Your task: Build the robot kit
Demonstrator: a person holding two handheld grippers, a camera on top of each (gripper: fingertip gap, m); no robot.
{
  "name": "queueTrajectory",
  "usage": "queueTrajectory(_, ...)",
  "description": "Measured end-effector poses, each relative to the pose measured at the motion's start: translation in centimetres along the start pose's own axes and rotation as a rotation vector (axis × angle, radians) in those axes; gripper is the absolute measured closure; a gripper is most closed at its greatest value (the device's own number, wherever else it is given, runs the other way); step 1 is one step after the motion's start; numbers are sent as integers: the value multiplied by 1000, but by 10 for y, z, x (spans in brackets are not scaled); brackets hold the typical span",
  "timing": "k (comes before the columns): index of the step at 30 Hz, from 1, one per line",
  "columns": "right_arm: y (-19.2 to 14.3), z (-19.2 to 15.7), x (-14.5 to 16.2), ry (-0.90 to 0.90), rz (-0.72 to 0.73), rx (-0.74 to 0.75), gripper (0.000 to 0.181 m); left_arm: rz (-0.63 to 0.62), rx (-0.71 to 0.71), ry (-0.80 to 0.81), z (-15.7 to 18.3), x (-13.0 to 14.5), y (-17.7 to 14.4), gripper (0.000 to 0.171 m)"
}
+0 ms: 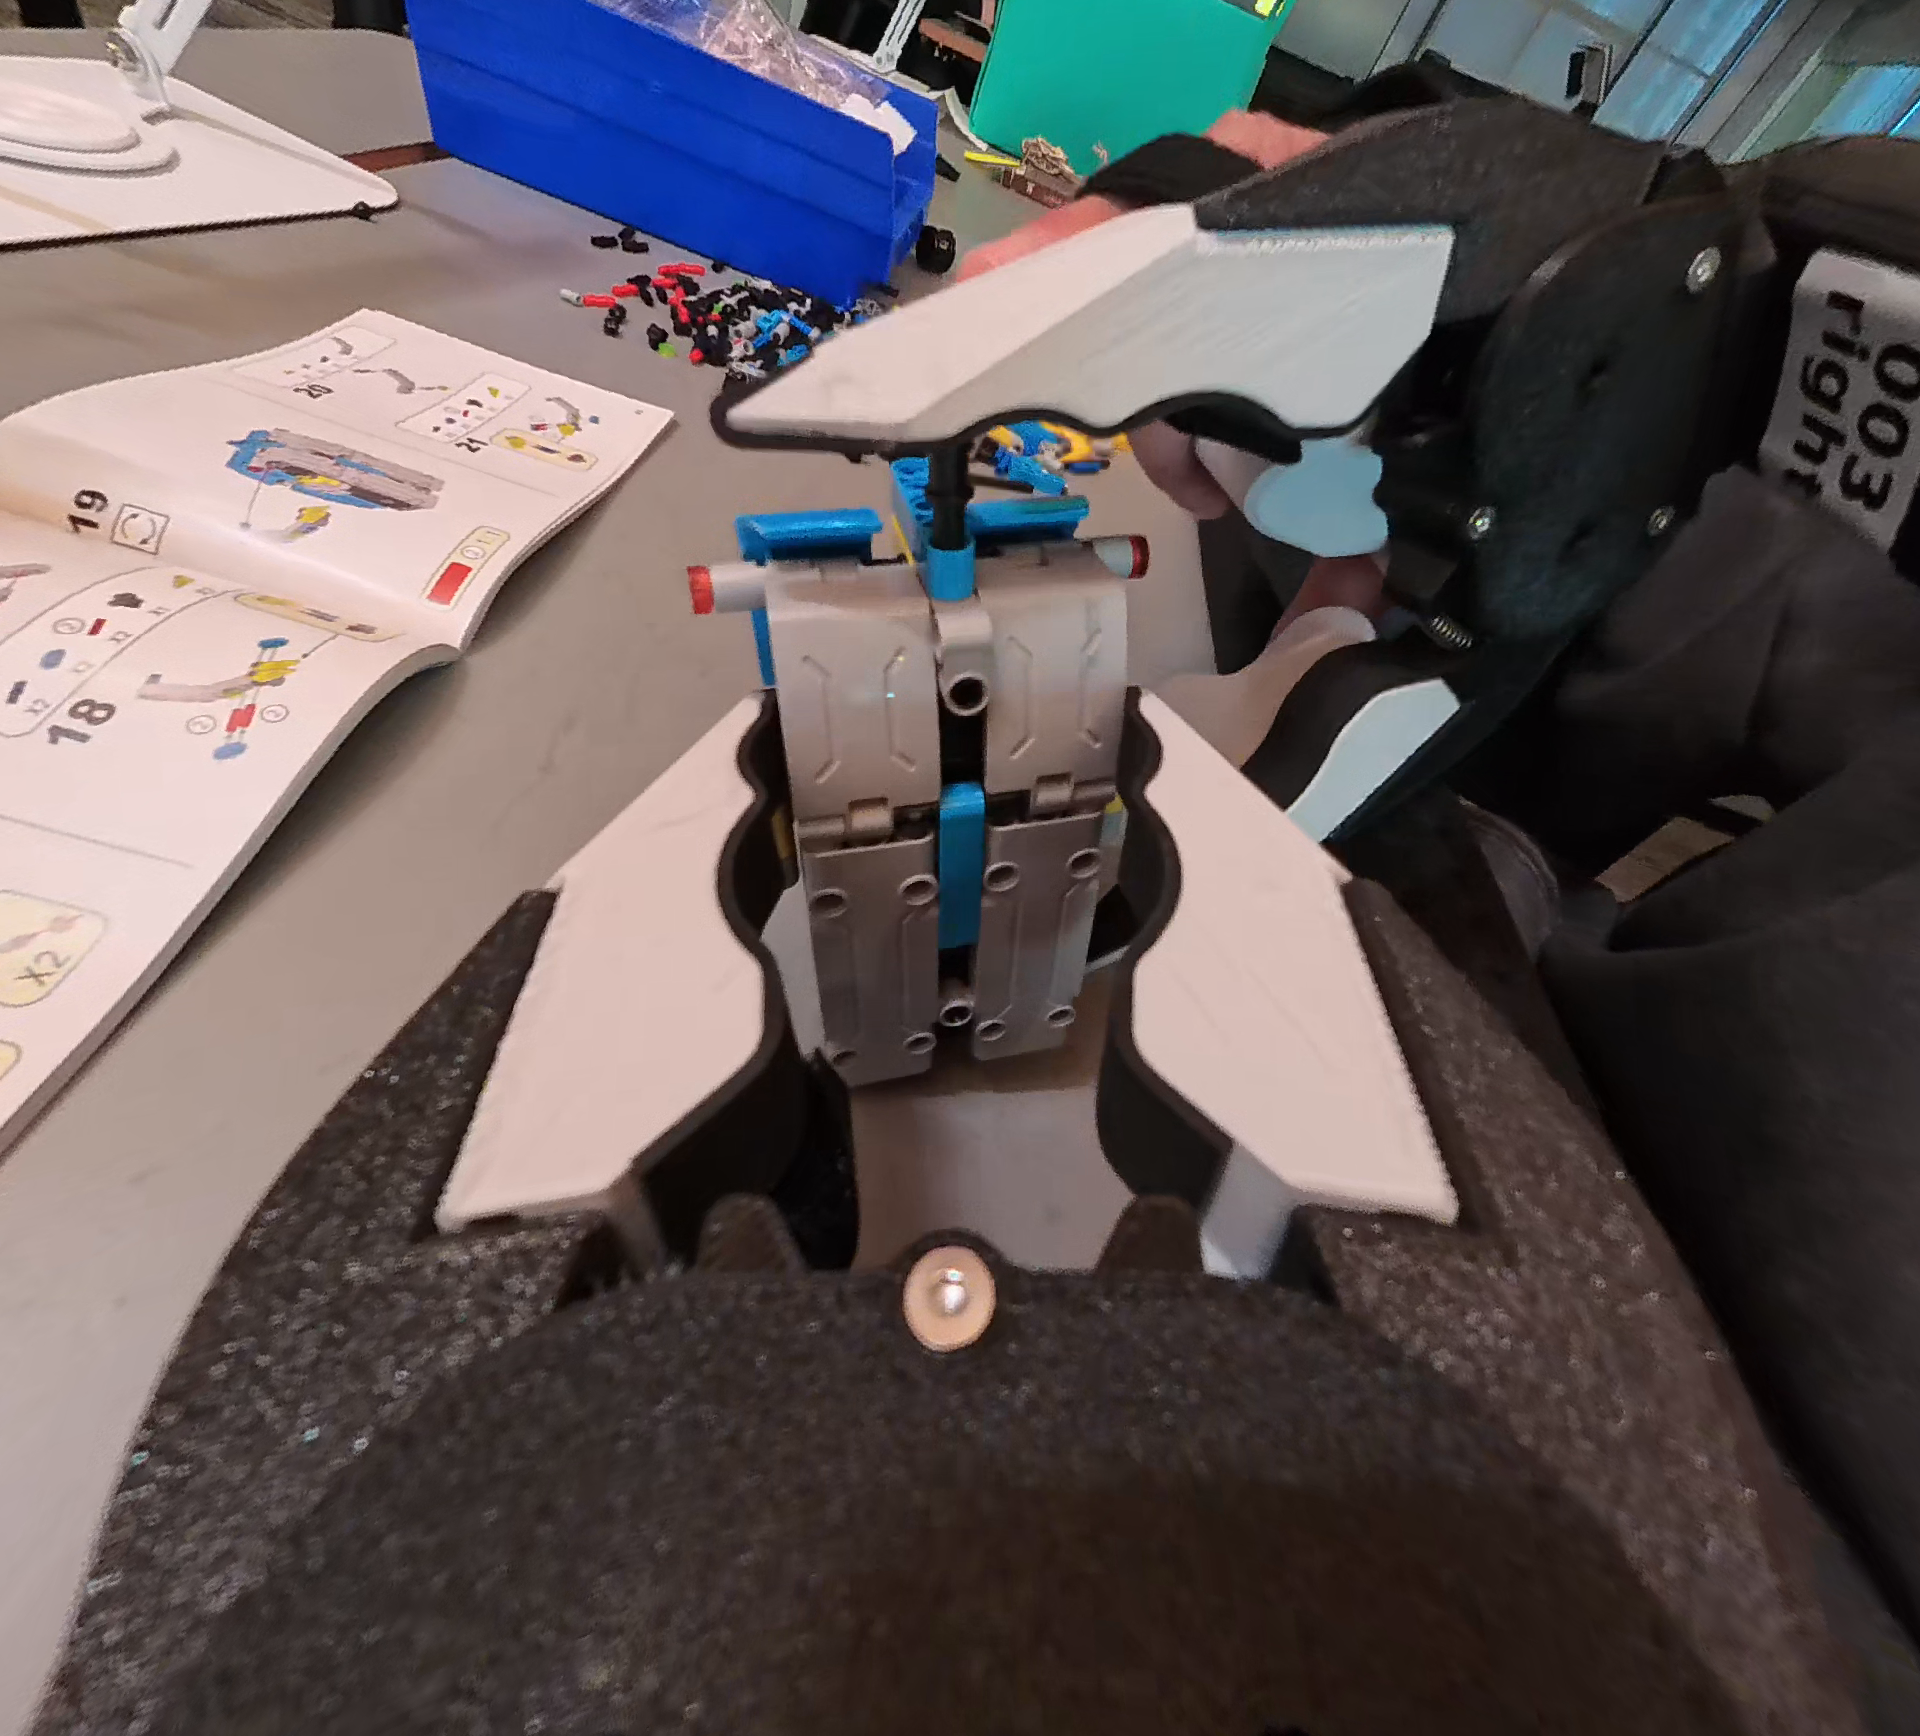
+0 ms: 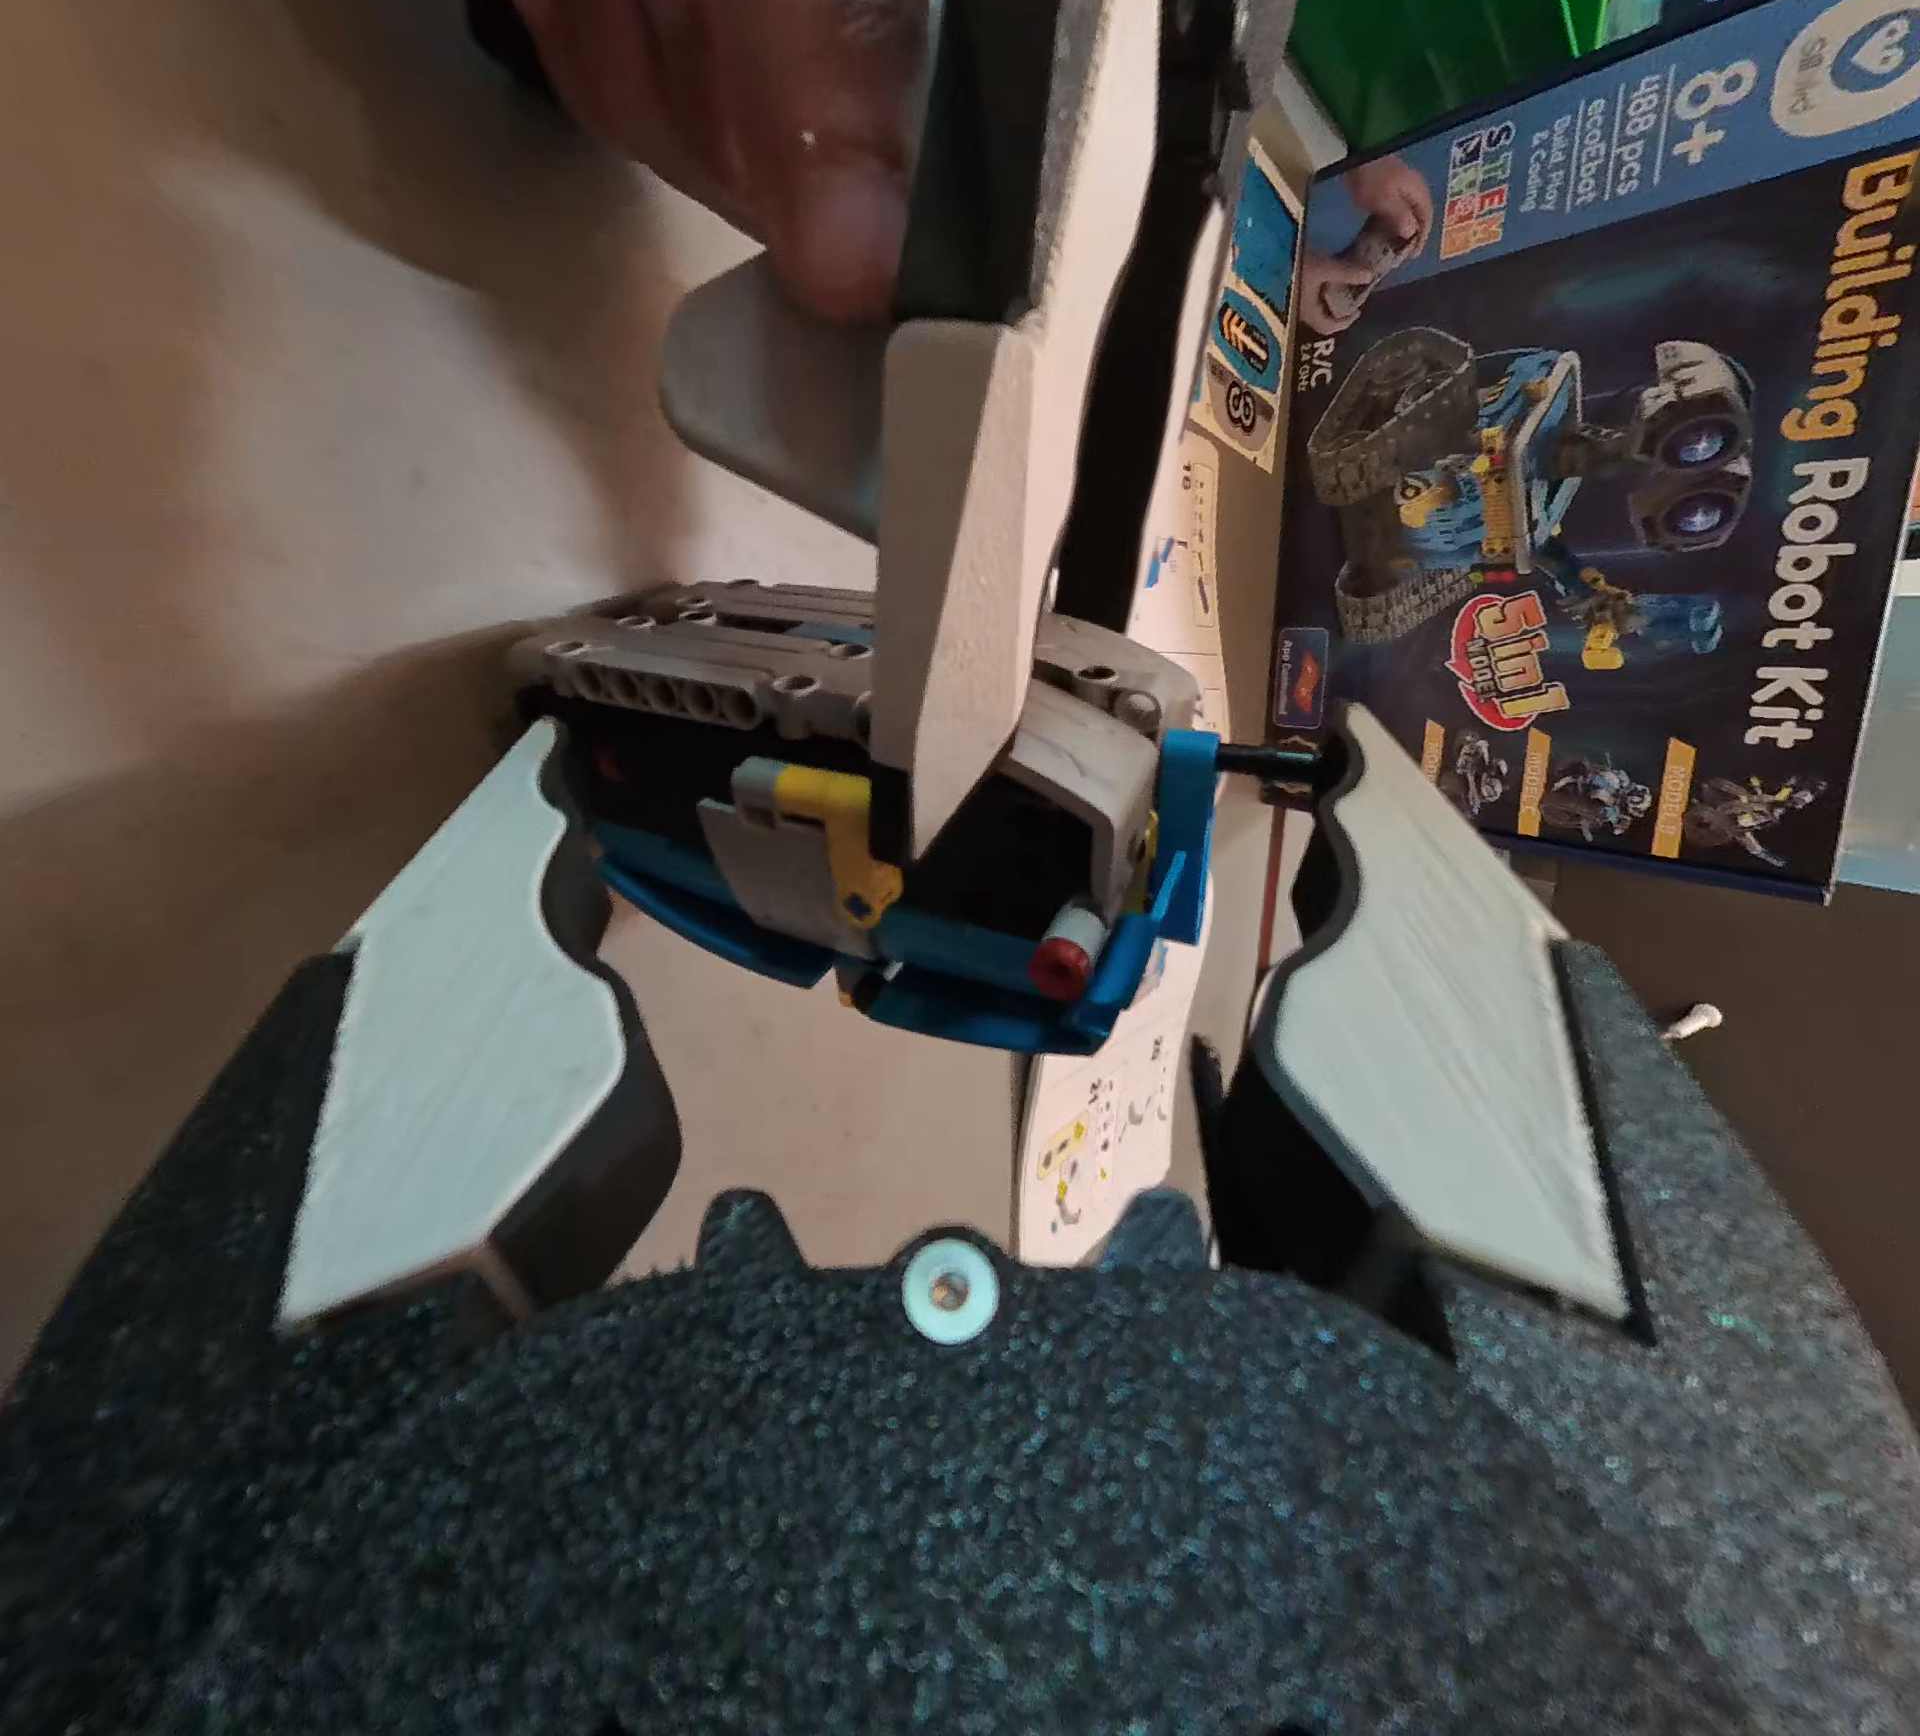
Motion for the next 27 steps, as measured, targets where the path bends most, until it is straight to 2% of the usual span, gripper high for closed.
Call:
queueTrajectory(12, -8, -2, -1, 13, -37, 21, 64, -16, -3, 52, 3, 0, 4, 108)
queueTrajectory(13, -6, -4, -1, -17, -62, 36, 74, -13, -29, 81, 2, 0, 4, 108)
queueTrajectory(15, -1, -7, -3, -98, -98, 91, 74, -18, -67, 142, 1, 1, 3, 108)
queueTrajectory(21, 0, -10, 0, -27, -63, 126, 72, -9, -56, 157, 0, 1, 4, 108)
queueTrajectory(27, 2, -13, -6, -59, -72, 141, 65, -17, -42, 216, 0, 3, 0, 107)
Point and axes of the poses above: each gripper's, where its closed fingertips meet, y out along the fingers, x out of its underside, z = x × y across the jaws, the point moved 9 cm from there along -y, back along the fingers, and after that the axes turned 11 degrees about -y, right-handed, at the moved point
